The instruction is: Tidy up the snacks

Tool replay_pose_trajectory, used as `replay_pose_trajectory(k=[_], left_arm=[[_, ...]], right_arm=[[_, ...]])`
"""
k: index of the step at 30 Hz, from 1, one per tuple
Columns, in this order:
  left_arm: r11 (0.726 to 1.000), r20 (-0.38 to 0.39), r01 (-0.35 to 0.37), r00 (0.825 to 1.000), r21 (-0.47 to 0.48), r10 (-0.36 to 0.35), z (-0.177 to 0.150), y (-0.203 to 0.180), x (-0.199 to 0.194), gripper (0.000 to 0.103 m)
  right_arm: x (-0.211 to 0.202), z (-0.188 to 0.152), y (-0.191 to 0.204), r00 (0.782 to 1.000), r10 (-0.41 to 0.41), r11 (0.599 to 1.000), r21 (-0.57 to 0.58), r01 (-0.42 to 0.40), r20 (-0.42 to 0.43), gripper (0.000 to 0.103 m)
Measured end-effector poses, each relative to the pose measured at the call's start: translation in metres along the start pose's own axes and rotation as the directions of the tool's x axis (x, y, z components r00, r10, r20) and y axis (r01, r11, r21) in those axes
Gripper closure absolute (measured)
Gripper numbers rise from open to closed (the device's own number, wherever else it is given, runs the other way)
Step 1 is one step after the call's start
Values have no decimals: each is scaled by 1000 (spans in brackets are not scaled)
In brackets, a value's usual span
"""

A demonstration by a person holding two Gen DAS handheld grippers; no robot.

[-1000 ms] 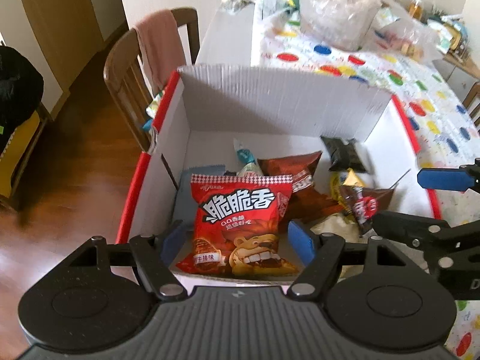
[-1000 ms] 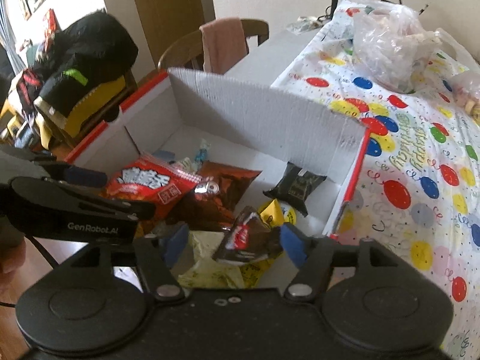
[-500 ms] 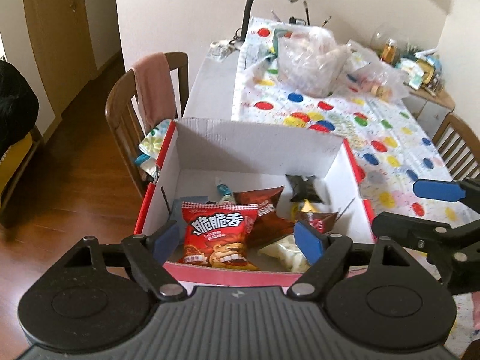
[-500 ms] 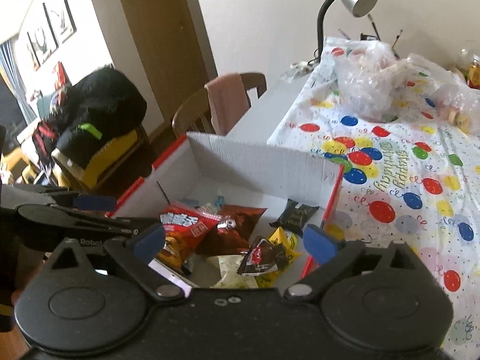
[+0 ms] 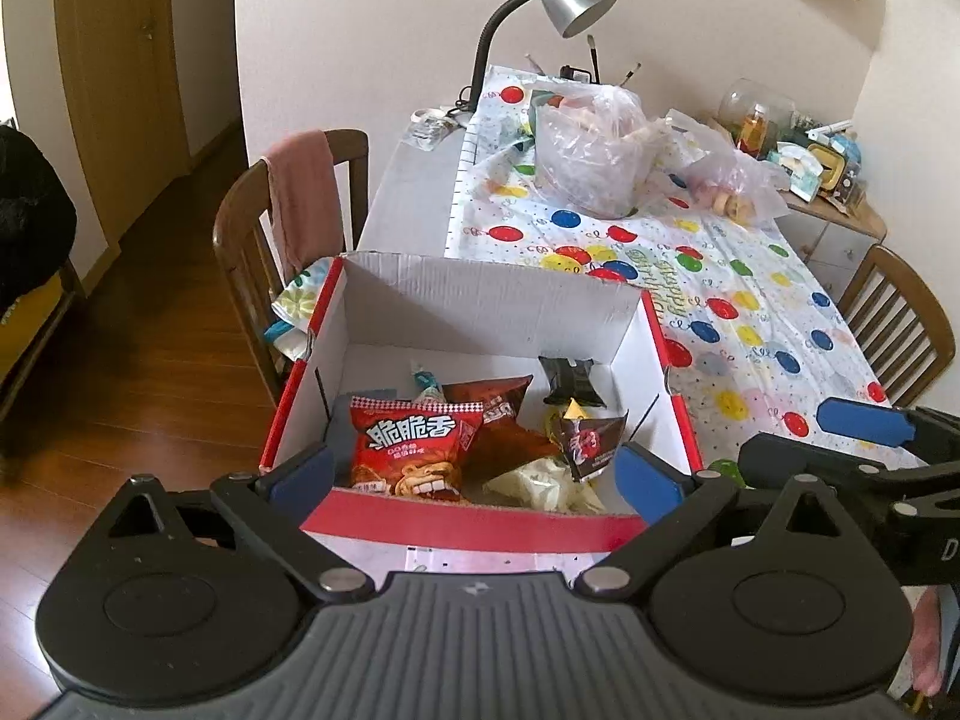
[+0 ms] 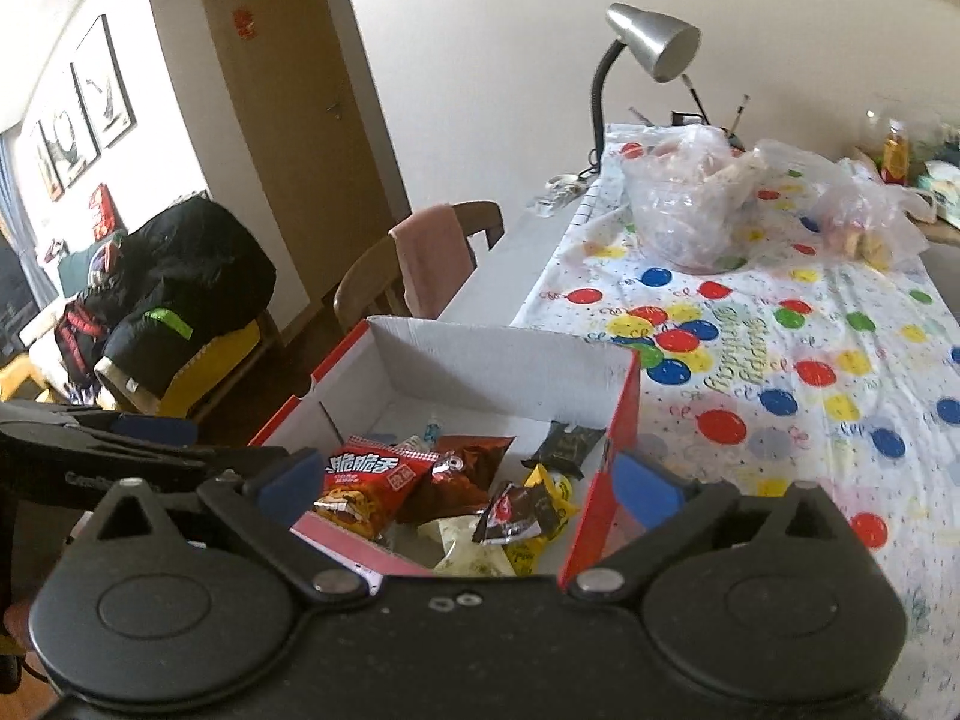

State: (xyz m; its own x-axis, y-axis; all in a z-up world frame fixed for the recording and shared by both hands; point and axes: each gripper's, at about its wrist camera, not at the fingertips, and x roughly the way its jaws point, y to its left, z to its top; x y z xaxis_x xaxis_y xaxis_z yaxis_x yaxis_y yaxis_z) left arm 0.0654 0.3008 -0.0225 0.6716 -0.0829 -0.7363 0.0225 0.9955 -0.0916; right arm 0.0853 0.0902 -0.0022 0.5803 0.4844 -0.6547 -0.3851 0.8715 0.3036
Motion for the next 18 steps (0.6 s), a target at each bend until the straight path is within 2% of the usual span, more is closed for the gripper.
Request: replay_pose_trajectory(k=[7, 12, 18], left_arm=[[1000, 25, -9, 1000, 19, 9, -8, -10, -11, 2], [999, 43, -28, 999, 27, 27, -11, -16, -17, 2], [999, 48, -53, 997, 14, 52, -15, -17, -21, 2]], right_arm=[[-15, -13, 4, 1000, 6, 999, 37, -7, 26, 0], [-23, -15, 6, 998, -34, 999, 45, 31, 61, 0], [-27, -20, 3, 998, -46, 997, 71, 43, 45, 0]])
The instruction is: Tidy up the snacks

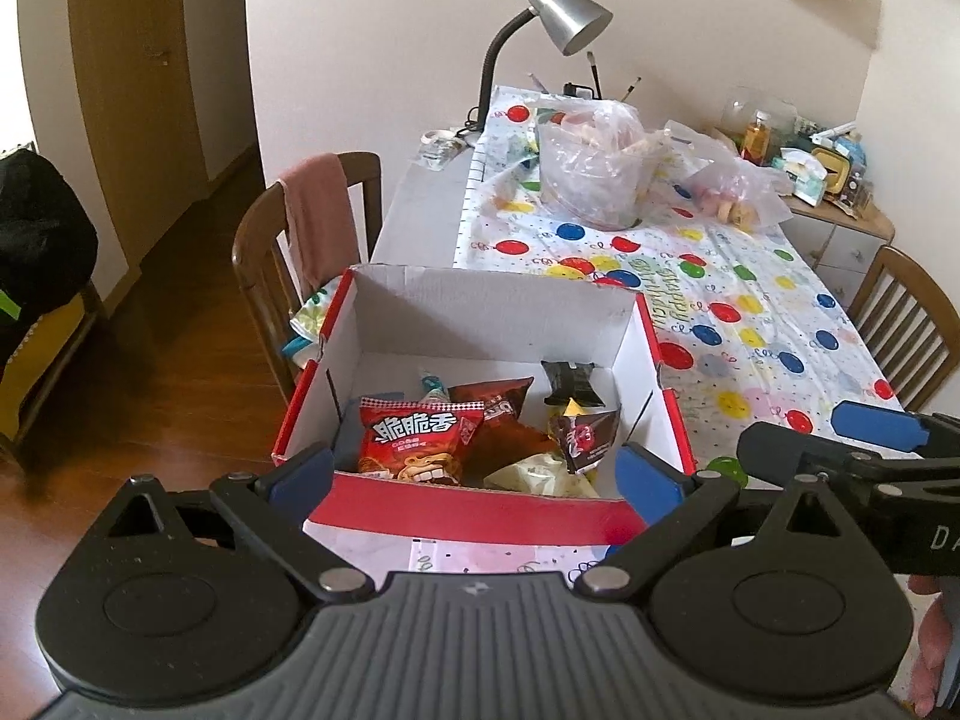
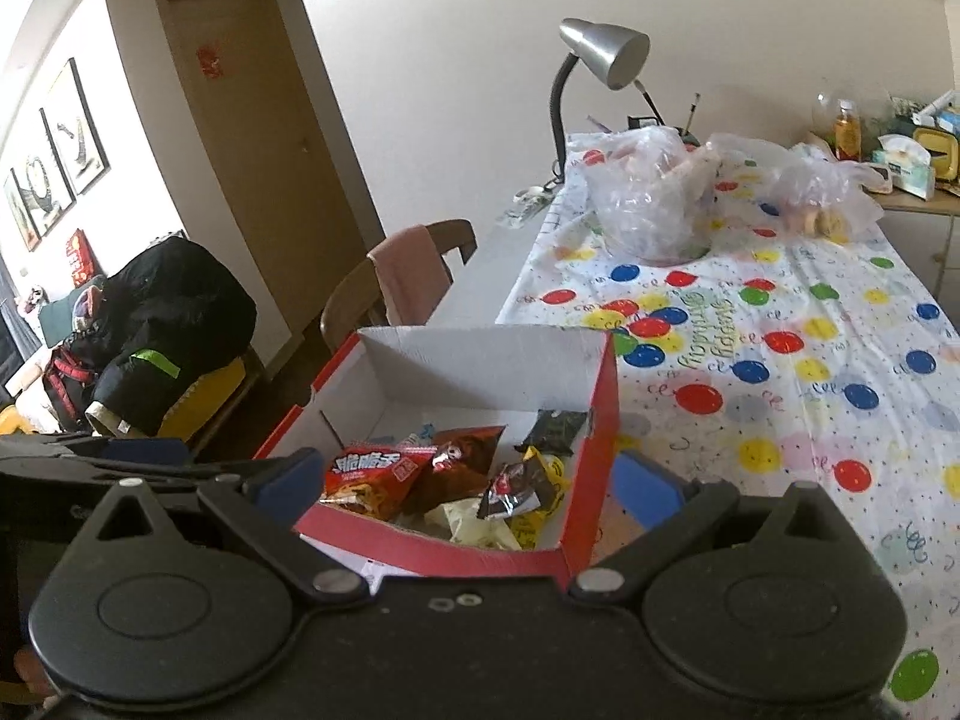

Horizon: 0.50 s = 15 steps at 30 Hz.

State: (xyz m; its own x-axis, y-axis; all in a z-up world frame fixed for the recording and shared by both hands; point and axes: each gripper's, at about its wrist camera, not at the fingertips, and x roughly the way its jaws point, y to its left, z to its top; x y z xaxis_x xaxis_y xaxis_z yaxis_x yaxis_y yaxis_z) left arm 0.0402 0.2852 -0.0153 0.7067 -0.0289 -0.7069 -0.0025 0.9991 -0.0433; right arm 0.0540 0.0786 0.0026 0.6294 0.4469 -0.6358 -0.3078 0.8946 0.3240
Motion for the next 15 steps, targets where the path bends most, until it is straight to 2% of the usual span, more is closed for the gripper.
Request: replay_pose_trajectory(k=[15], left_arm=[[1000, 8, -10, 1000, -1, 10, -4, -7, -6, 2]], right_arm=[[-8, -2, 2, 1000, -26, 1000, -16, 26, 17, 0]])
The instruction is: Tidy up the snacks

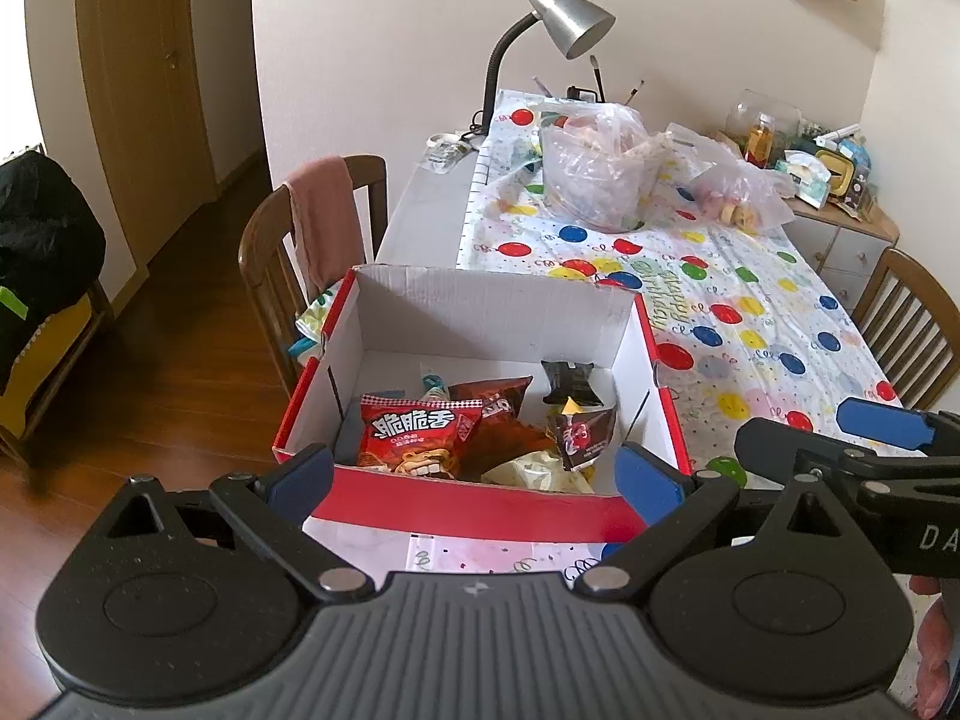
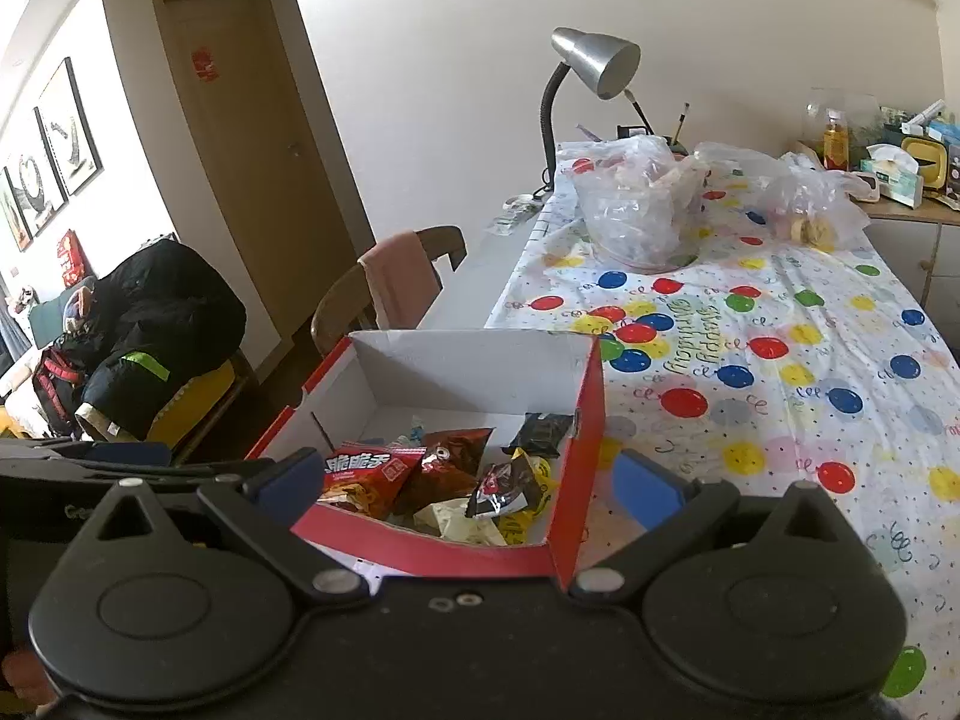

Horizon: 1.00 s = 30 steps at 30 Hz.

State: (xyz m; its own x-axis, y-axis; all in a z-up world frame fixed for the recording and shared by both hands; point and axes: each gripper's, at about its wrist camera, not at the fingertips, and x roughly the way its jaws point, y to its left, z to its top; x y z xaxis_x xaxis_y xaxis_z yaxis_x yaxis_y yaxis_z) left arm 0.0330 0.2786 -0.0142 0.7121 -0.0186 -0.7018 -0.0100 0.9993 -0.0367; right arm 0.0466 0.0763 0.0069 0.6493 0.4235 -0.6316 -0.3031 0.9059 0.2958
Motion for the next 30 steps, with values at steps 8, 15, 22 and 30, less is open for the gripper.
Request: replay_pose_trajectory(k=[8, 15, 22, 30], left_arm=[[1000, 7, -5, 1000, 4, 5, 0, -5, -3, 2], [1000, 15, -7, 1000, 9, 7, 0, -8, -6, 2], [1000, 16, -6, 1000, 10, 6, 0, -10, -7, 2], [1000, 20, -3, 1000, 13, 3, -2, -14, -11, 2]], right_arm=[[-3, -1, -3, 1000, -15, 1000, 2, 15, 0, 0], [-6, -1, -6, 1000, -17, 1000, -2, 17, -1, 0], [-6, -1, -6, 1000, -17, 1000, 0, 17, -1, 0], [-9, -2, -8, 1000, -19, 1000, -2, 19, -6, 0]])
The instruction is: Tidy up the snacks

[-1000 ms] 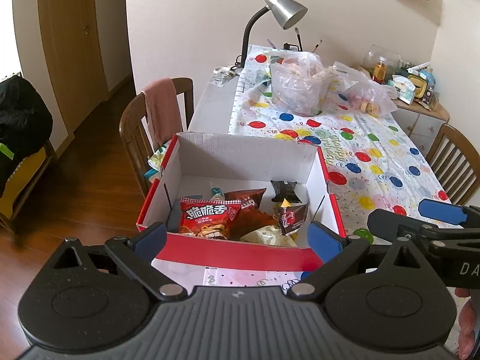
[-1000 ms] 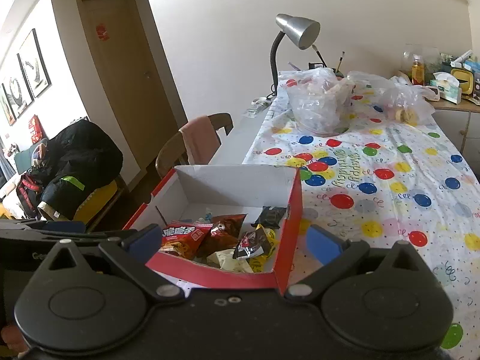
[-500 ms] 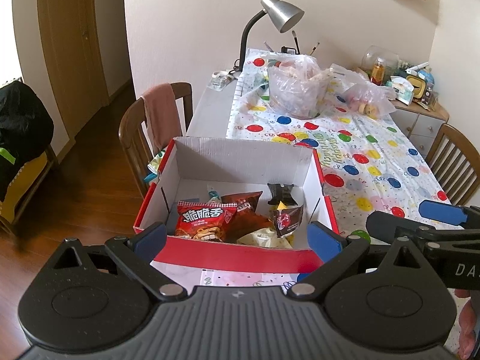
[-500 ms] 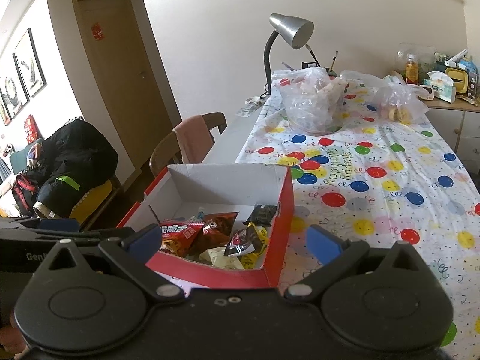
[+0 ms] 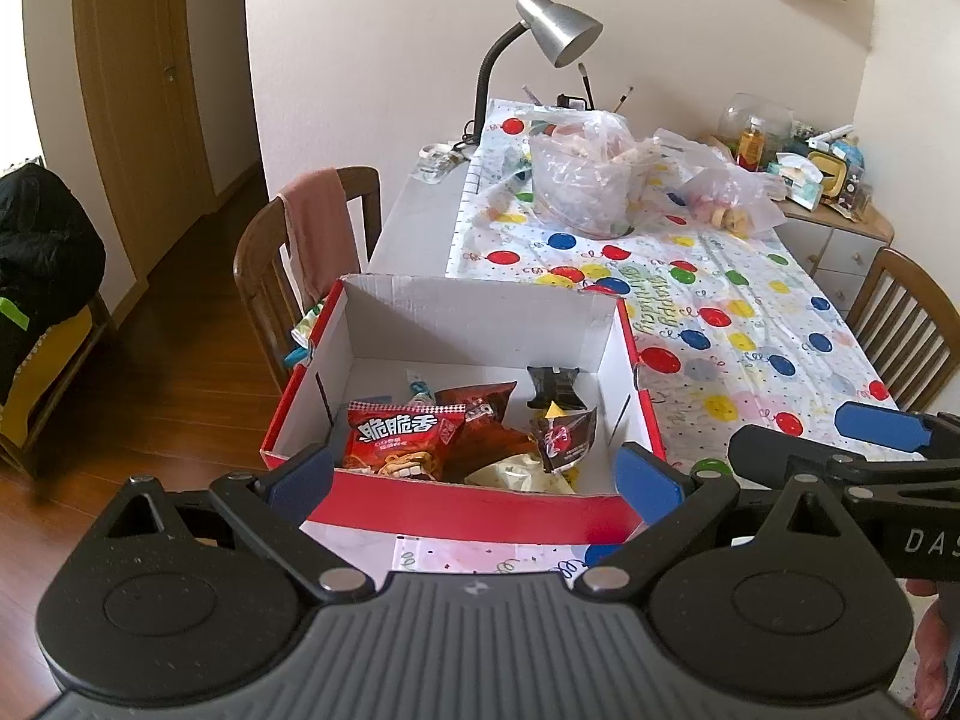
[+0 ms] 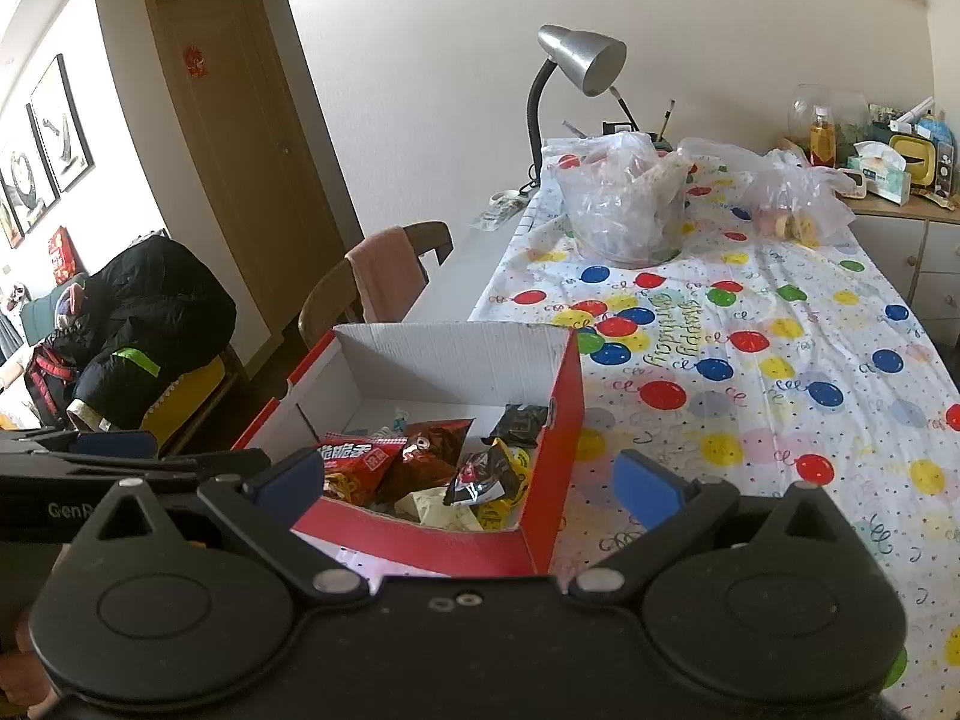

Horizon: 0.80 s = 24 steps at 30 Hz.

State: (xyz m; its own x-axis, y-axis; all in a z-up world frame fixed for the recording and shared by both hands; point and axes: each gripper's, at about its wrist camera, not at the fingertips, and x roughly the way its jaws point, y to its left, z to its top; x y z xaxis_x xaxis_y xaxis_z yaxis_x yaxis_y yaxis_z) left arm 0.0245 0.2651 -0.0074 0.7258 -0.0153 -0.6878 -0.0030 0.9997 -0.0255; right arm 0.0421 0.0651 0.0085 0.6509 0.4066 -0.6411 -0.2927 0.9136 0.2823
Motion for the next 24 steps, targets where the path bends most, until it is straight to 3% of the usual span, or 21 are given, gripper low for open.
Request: replay_pose_trajectory(k=[24], left_arm=[[1000, 13, -11, 1000, -19, 11, 2, 1, -3, 2]], right_arm=[[-3, 0, -2, 1000, -4, 1000, -3, 4, -15, 0]])
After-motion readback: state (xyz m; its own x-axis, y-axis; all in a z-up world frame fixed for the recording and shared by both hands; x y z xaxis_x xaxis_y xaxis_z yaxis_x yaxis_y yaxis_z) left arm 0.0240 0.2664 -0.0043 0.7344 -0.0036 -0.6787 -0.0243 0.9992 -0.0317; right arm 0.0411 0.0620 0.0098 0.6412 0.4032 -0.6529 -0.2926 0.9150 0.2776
